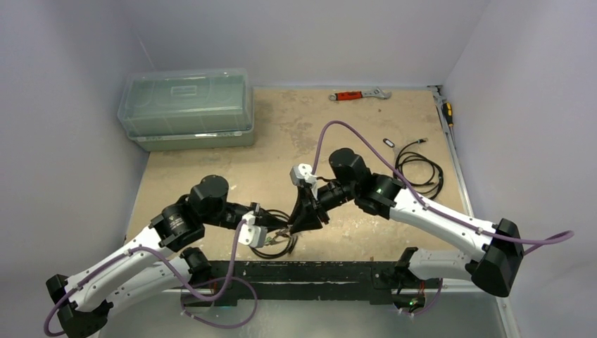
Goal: Put the keys on the keyring
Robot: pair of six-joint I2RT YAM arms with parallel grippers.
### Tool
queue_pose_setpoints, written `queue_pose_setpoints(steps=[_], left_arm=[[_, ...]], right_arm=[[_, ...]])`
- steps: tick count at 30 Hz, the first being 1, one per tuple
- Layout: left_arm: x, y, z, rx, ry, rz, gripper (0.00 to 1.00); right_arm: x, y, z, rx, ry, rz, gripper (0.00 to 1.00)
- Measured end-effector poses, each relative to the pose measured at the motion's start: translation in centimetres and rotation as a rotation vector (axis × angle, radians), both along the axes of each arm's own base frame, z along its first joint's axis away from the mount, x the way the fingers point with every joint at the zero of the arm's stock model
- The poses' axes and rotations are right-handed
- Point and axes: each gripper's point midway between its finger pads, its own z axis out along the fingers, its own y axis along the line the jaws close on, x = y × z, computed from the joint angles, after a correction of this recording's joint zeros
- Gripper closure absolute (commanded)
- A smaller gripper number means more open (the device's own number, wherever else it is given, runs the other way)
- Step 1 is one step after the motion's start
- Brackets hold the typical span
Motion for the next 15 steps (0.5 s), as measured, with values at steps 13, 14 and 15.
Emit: queue_pose_setpoints(steps=[13, 14, 15], left_arm=[[-0.3, -0.6, 1.3, -0.104, 0.096, 0.031, 1.0], [-0.3, -0.6, 1.5, -0.117, 0.102, 0.039, 1.0], [-0.2, -0.6, 1.6, -0.13, 0.106, 0.045, 1.0]], right_arm=[[0.0, 0.3, 4.1, 0.172, -0.119, 0.01, 0.42], [0.1, 0.2, 4.1, 0.176, -0.126, 0.001, 0.42], [0.2, 0.1, 4.1, 0.182, -0.137, -0.013, 0.42]])
